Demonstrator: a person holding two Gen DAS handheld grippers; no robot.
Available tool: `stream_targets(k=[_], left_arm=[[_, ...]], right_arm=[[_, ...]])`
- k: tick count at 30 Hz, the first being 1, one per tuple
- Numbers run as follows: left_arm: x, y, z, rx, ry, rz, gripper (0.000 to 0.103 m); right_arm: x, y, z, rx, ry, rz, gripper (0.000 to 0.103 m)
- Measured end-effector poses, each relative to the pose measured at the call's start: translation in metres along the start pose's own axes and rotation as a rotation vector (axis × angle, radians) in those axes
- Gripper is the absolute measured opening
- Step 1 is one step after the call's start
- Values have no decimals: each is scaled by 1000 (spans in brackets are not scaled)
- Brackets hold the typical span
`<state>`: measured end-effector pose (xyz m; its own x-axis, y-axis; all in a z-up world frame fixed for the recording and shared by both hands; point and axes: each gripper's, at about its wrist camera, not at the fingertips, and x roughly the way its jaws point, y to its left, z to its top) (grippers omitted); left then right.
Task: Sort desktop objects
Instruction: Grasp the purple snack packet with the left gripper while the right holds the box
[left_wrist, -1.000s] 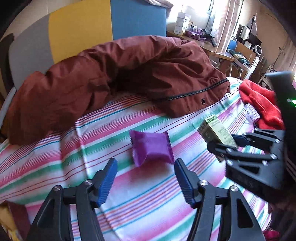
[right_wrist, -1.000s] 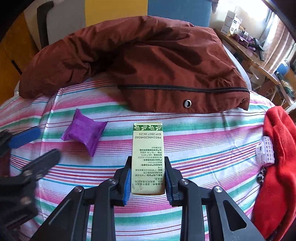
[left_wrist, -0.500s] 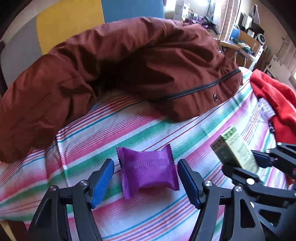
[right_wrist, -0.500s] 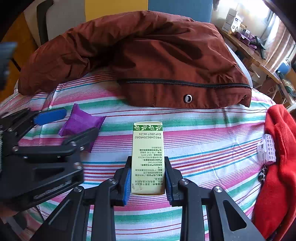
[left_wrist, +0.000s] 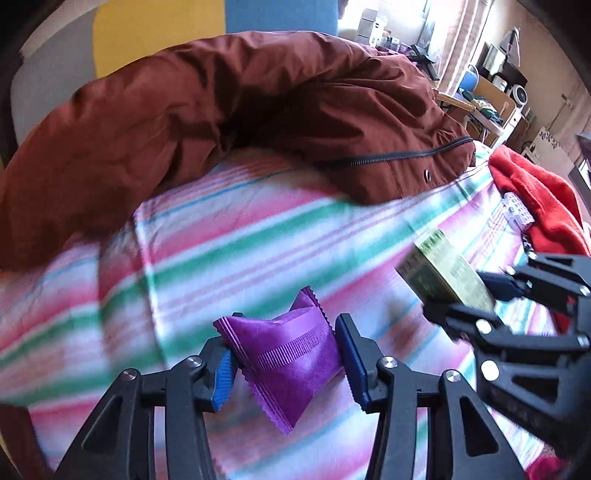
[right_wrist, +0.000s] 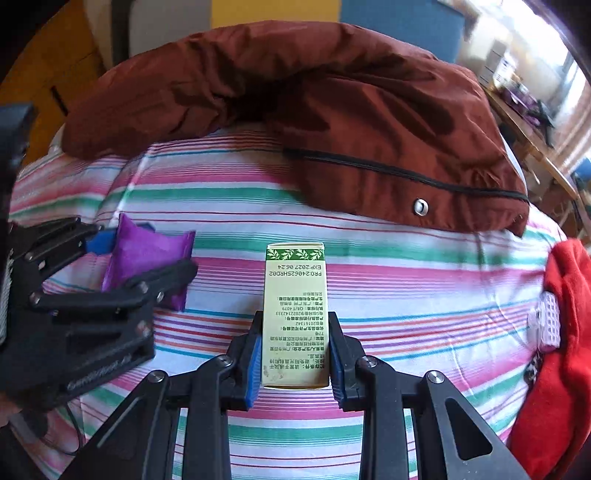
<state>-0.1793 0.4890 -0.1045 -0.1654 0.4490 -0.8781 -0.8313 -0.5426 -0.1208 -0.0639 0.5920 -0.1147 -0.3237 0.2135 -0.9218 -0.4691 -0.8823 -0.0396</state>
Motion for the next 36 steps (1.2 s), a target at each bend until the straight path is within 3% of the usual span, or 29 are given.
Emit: stream_targets(k=[6,11,12,15,19,26,29,36], left_arm=[[-28,16,-36,-44,-7,-24,45],[-35,9,-48,-33,-12,-15,40],[-38,9,-52,-37,-14,-16,39],[-49,8,-66,-15,-19,-24,32],[-56,3,-80,-20,-25,-54,31],[-64,1,-93,-56,-17,-91,32],[-60,5,-95,-85,1,-105,44],[-48,19,-87,-159,11,-146,46]], right_arm=[[-7,18,-5,-85,-31,55,30],[-6,42,-15,-158,-24,50,30],[-5,42,-14,-108,-19,26,30],[-3,43,-13,-111,-13,14,30],[-2,45,-14,-108,-10,7,30],[-6,49,-17,-125,-12,9,30],[-3,50,-15,-129,-5,7,30],[-1,53,-19,-138,6,9,30]])
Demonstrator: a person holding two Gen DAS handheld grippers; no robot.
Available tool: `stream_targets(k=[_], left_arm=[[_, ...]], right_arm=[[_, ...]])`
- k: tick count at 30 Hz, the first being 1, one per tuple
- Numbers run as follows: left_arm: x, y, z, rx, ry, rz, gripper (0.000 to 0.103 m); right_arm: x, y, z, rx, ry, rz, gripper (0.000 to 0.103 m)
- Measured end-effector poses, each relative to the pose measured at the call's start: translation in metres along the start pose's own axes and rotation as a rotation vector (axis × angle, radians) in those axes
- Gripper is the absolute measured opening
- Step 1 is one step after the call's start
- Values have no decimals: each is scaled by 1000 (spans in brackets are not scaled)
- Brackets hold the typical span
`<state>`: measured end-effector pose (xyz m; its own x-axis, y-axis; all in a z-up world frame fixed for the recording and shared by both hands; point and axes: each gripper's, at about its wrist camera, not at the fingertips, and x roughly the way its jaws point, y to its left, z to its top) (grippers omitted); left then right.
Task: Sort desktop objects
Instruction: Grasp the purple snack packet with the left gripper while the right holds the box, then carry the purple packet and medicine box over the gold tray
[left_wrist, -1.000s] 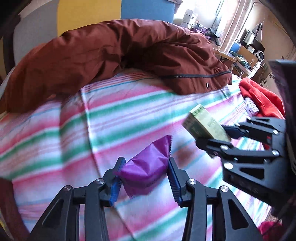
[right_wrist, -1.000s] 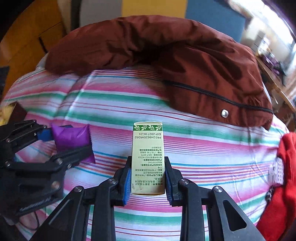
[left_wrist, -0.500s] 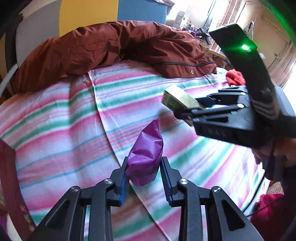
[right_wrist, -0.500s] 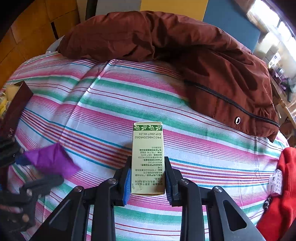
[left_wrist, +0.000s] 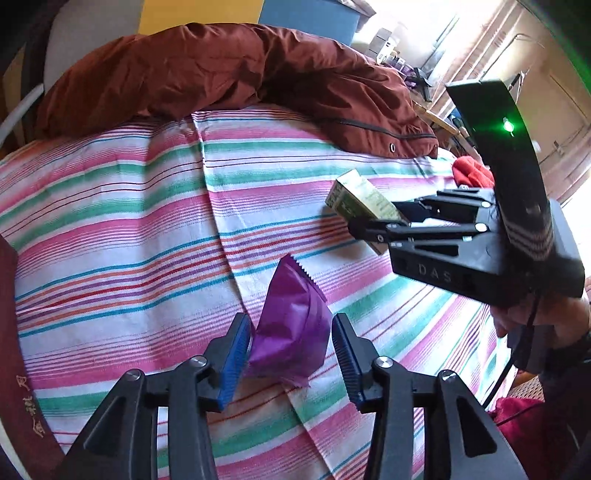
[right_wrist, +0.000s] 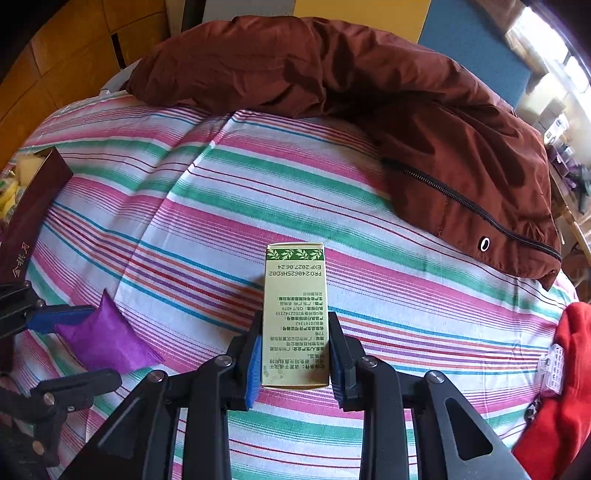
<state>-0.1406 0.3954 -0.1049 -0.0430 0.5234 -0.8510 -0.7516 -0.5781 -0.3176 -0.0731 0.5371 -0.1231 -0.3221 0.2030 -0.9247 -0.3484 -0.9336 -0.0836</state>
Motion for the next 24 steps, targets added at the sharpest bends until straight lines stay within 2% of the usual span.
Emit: stream_targets(k=[4,6,9,13,18,24], left_arm=[[8,1,1,8,1,-9,46],[11,-3,1,40,-4,6,38],[11,-8,-5,89,-26,31,35],[5,-9,-8,85,-38,22,31],[-16,-10,-19,72,-60,9,29],[-48,-16,-31,72,-100,-5,29]], right_arm=[[3,2,-2,-4,11,2,31],[5,4,-3,-8,16,2,31],[6,6,-4,-17,14,-5,31],[4,7,-4,-21,12,14,30],[-2,21,-5,-56,-3,52,30],[-1,41,-6,-111,-1,-1,30]])
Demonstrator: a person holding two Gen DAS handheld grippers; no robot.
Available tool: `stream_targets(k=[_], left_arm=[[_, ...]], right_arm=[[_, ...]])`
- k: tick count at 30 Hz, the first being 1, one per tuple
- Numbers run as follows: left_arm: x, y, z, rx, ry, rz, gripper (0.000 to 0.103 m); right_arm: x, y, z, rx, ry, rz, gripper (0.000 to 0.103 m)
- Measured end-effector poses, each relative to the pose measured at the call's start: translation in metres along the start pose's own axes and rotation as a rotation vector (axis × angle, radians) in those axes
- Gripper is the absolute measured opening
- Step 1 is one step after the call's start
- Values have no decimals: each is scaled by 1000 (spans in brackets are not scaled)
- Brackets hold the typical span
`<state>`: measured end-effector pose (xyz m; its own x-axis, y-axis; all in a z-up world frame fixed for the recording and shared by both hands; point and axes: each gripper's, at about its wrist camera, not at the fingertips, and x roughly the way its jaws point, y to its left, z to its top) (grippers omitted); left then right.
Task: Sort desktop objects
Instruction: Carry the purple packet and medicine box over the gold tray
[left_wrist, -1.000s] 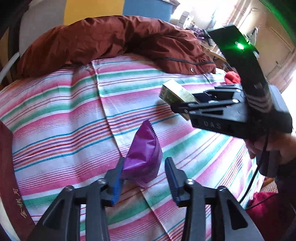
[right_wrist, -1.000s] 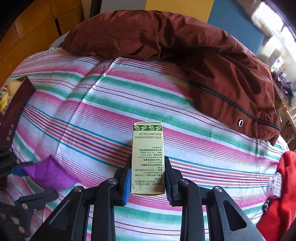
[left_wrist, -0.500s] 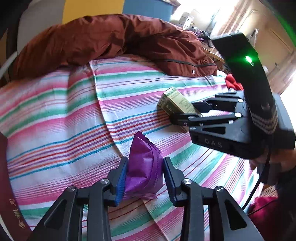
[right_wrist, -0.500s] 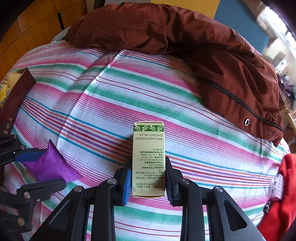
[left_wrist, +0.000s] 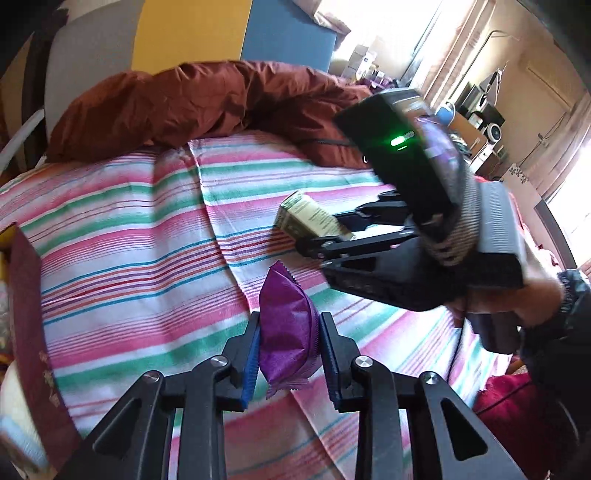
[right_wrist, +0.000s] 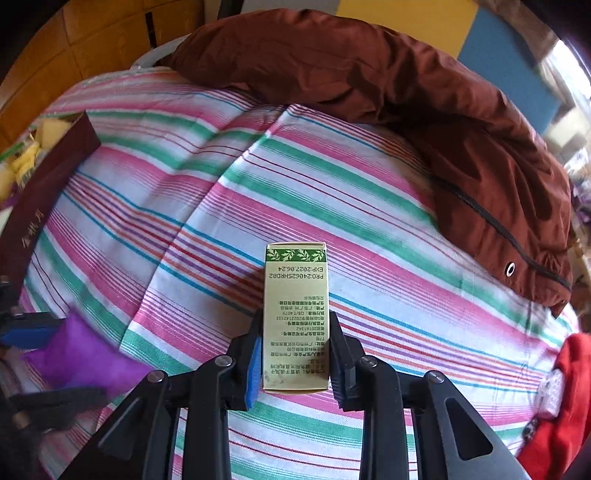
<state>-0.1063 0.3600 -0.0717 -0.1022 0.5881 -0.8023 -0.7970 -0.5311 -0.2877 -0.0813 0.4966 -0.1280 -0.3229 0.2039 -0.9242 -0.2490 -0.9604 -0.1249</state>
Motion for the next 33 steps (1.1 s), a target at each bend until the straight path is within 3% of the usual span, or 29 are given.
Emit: stream_targets(k=[1,14,22,33], left_arm=[[-8,-1,-2,3,-11,-2,29],[-81,15,-17,-33,-120,-10,29],[-127,27,-31,-35,-200,19,29],[-186,66,-57,-98,-296,49,29]], right_arm=[[-1,3,0,165,20,-73,30],[-33,38,11,98,-11,-249,30],[-56,67,43,75,-108,-247,30],[-113,131,55,54,-250,-178,30]])
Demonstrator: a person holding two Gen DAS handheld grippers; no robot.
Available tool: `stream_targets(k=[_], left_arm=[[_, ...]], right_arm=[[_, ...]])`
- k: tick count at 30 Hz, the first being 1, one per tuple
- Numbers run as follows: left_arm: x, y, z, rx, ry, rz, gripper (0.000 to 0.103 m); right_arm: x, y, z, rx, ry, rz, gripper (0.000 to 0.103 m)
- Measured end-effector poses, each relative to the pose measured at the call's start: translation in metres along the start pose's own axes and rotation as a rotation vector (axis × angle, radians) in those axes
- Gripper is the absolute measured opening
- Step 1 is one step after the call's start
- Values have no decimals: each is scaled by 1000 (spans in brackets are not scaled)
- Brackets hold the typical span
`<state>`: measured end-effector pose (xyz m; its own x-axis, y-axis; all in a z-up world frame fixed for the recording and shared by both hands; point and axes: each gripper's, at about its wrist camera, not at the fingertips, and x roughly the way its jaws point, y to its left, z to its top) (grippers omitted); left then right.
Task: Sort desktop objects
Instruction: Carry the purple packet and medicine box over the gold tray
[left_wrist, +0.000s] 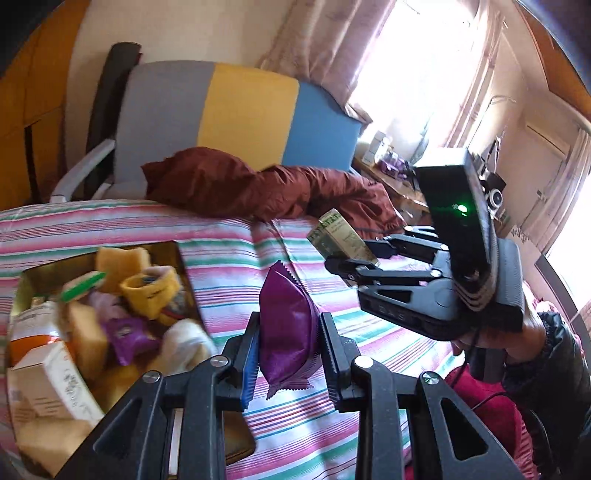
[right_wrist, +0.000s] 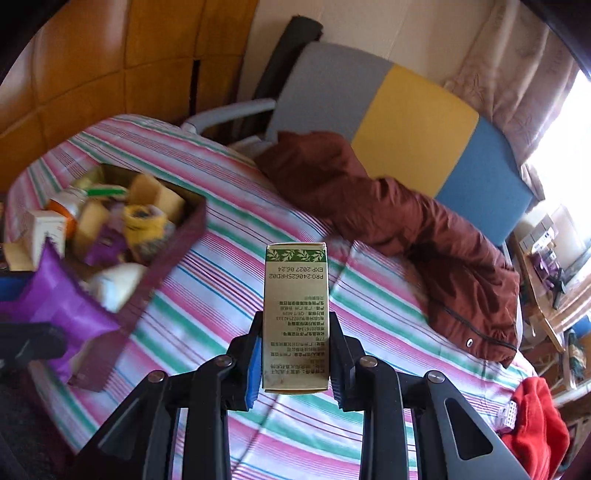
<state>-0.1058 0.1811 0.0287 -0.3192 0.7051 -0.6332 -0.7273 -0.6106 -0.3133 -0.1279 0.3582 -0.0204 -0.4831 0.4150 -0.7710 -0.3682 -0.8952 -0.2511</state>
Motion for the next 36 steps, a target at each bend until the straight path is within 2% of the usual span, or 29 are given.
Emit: stream_targets(k=[10,24,33,36], left_arm=[[-39,44,-8,-67,-59,53,29],[-68,96,-29,-145,-86,104,29],[-79,125,-32,-199,-107,120,29],[-76,129,-30,-186,-101,138,29]], right_arm=[[-23,52,14,-36,-39,46,30],[-21,121,20,-118,-64,66,30],[-19,137,19,-74,-60,137,30],[-21,141,17,-55,-60,169,30]])
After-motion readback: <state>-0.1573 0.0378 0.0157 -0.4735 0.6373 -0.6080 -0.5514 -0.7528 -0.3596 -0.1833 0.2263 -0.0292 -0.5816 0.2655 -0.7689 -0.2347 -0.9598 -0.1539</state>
